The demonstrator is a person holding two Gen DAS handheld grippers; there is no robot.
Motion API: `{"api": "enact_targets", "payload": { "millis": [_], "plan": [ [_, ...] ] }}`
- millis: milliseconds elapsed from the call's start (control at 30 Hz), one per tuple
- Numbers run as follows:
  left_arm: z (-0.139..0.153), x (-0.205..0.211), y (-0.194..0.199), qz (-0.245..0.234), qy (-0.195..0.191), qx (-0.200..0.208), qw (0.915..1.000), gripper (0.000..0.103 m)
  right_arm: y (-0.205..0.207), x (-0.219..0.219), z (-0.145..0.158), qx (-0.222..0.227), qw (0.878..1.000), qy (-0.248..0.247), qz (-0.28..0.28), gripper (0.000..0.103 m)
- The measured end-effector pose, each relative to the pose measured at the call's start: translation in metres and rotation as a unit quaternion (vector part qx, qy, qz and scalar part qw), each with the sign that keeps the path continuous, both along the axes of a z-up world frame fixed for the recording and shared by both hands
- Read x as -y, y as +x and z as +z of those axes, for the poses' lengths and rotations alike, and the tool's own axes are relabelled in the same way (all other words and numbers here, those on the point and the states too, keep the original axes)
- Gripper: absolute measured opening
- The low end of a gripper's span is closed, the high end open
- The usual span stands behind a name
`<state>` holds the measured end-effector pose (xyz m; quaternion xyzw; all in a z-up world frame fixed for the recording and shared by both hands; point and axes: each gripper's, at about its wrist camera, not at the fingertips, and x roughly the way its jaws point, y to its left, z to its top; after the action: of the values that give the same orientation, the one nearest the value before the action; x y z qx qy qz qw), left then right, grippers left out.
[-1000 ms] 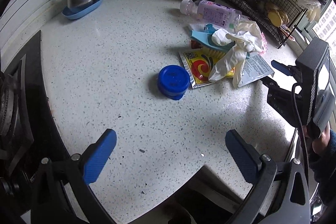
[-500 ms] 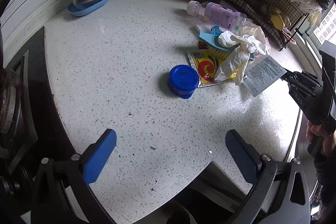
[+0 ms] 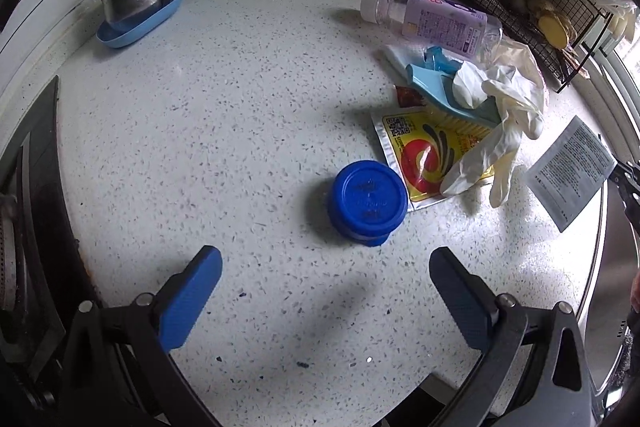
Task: Collect trash
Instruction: 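Grasp the blue bottle cap with the left tool while the right tool holds the leaflet, then carry the blue cap and leaflet down toward the red bin with both tools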
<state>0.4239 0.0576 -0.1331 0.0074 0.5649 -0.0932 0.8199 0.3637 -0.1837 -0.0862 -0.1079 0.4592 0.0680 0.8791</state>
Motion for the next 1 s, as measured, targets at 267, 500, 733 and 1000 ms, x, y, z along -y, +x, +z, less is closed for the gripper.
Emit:
{"api": "enact_targets", "payload": {
  "millis": [267,500,733,1000],
  "plan": [
    [-0.011,0.018,0.027,-0.030,0.027,-0.007,0.9992,0.079,-0.007,0.009,-0.005,-0.016,1.000,0.016,-0.013,0.001],
    [-0.007,0.033,0.027,-0.059,0.038,0.004,0.9975,0.043,-0.007,0.012,-0.005,-0.023,0.999,0.033,-0.020,0.001],
    [0.007,0.013,0.006,-0.018,-0.007,0.012,0.9997,0.043,-0.013,0.003,0.004,-0.017,0.999,0.048,-0.016,0.001],
    [0.046,-0.017,-0.062,0.000,-0.008,0.048,0.9988,0.043,-0.039,-0.031,0.021,-0.007,0.998,0.062,0.008,0.001]
  ]
}}
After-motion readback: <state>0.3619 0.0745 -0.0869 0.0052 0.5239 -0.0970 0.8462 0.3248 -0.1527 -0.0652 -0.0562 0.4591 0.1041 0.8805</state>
